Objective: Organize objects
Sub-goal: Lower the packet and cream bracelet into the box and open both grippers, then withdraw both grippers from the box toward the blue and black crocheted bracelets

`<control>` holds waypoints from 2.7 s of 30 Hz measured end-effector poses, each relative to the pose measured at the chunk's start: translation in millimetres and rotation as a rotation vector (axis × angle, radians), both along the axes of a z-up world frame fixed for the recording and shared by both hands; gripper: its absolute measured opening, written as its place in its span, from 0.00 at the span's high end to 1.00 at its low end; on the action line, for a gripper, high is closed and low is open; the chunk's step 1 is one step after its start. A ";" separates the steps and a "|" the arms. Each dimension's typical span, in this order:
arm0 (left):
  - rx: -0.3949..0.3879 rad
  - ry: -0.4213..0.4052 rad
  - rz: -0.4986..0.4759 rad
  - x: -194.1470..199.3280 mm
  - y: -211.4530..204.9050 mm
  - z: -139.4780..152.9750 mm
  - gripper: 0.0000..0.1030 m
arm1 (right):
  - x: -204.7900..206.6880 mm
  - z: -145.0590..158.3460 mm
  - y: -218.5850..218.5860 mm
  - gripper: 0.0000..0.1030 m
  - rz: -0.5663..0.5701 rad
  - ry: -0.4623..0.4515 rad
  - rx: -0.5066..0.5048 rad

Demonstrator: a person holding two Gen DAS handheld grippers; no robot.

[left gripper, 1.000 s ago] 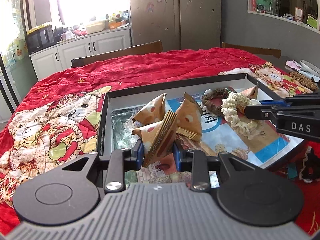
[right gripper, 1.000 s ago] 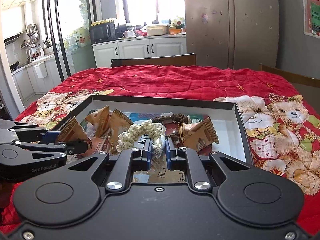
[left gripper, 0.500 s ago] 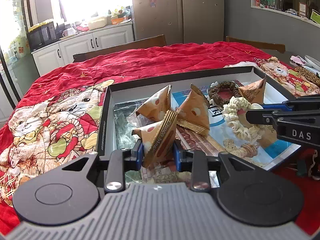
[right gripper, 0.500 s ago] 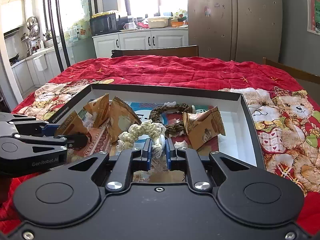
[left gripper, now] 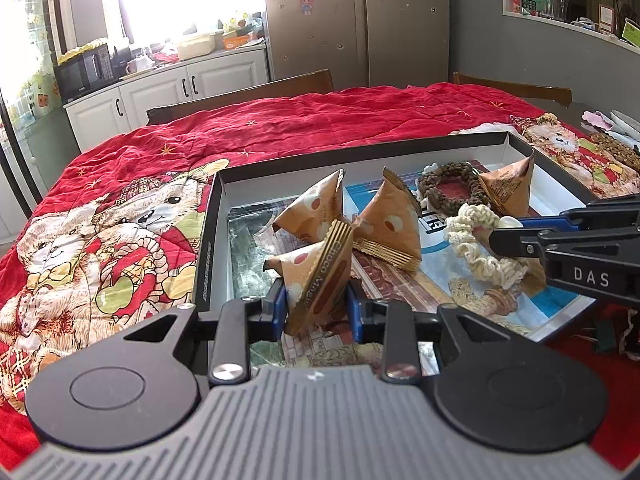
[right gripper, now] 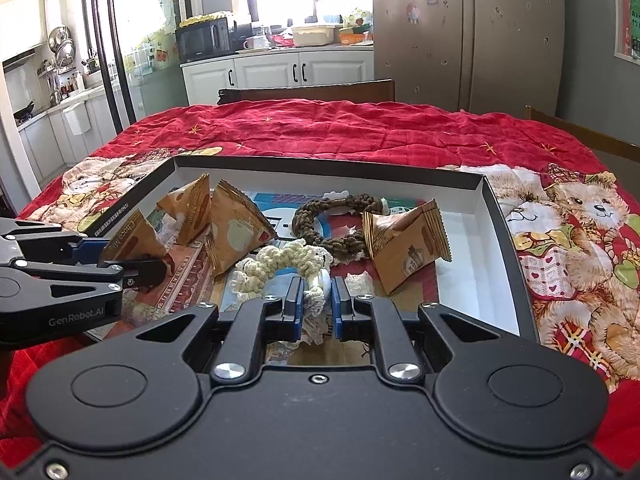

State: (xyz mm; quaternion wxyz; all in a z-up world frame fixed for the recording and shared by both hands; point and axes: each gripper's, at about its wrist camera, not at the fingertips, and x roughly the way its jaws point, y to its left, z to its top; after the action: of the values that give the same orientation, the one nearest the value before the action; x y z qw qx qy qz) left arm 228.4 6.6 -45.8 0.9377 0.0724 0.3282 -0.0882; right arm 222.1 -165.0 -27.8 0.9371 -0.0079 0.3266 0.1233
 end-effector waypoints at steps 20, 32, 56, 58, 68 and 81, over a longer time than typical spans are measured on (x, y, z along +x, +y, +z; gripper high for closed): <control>0.000 0.000 0.000 -0.3 -0.2 -0.1 0.66 | 1.1 -2.2 1.7 0.86 0.007 0.004 -0.018; 0.001 0.001 0.000 -0.7 0.1 -0.5 0.63 | 0.9 -3.9 3.8 0.83 0.013 0.007 -0.021; 0.006 -0.005 -0.001 -0.6 0.6 -0.2 0.42 | 0.1 -2.2 2.1 0.65 0.017 -0.002 -0.019; 0.003 -0.009 -0.002 -0.8 1.0 0.9 0.40 | -2.1 -0.6 2.6 0.63 0.018 -0.010 -0.019; 0.008 -0.034 -0.012 -6.8 -2.8 5.0 0.29 | -9.8 5.5 2.7 0.57 0.013 -0.044 -0.038; 0.014 -0.065 -0.013 -14.5 -4.9 11.5 0.22 | -20.4 20.2 -6.2 0.52 -0.004 -0.080 -0.004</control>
State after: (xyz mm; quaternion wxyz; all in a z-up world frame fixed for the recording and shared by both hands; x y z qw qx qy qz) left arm 213.9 1.7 -34.3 0.9468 0.0839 0.2975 -0.0894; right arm 201.8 -171.1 -7.6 0.9496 -0.0143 0.2891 0.1202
